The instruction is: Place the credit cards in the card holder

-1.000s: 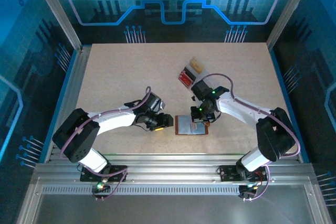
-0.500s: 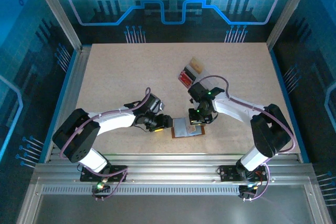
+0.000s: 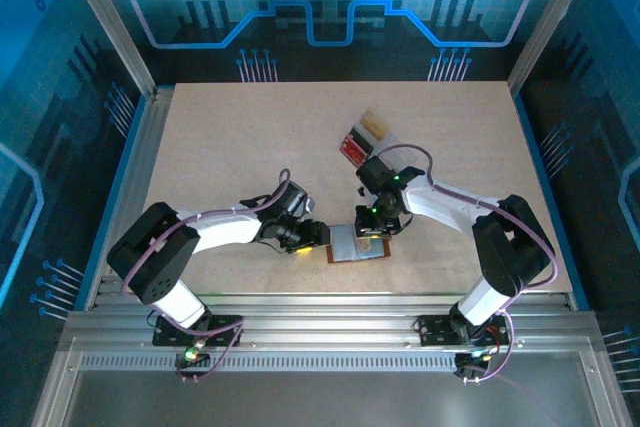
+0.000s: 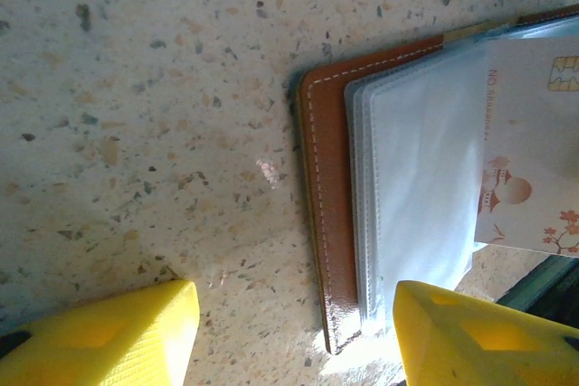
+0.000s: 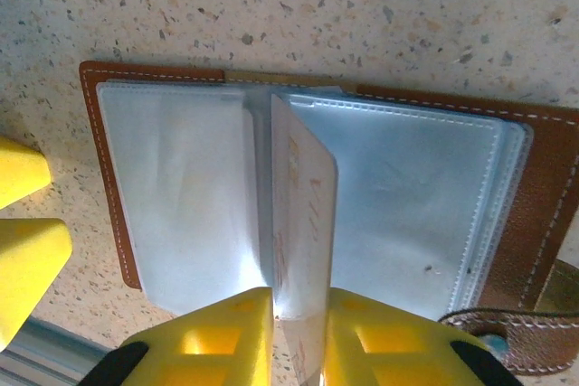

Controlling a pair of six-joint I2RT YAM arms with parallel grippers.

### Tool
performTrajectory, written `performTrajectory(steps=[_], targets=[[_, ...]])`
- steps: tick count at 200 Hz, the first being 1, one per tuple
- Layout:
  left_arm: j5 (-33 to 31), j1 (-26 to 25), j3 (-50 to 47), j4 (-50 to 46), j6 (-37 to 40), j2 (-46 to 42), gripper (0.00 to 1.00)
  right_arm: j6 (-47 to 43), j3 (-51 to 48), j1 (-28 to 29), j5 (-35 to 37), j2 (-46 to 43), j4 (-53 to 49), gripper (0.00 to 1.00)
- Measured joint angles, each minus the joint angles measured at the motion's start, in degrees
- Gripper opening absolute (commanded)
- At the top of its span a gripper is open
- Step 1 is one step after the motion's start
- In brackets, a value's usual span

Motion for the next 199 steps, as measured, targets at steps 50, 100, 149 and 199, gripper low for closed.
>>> performTrajectory(steps=[50, 100, 149, 199], targets=[[0.00, 0.00, -0.02, 0.00, 0.04, -0.02, 0.61, 0.46, 0.07, 0.24, -0.39, 0.61, 0.39, 0.00], [-3.58, -4.50, 3.39, -5.05, 1.84, -0.24, 0.64, 0.20, 0.04, 0.20, -0.42, -1.11, 0.35, 0.00], [-11.04, -8.44, 11.69, -12.09, 3.32, 0.87, 0.62, -0.02, -1.49, -1.20, -1.07, -8.13, 1.95, 0.00], [-16.59, -9.62, 16.68, -16.85, 4.33, 6.34, 0.58, -0.17, -9.49, -4.04, -4.33, -11.96, 8.09, 0.00]])
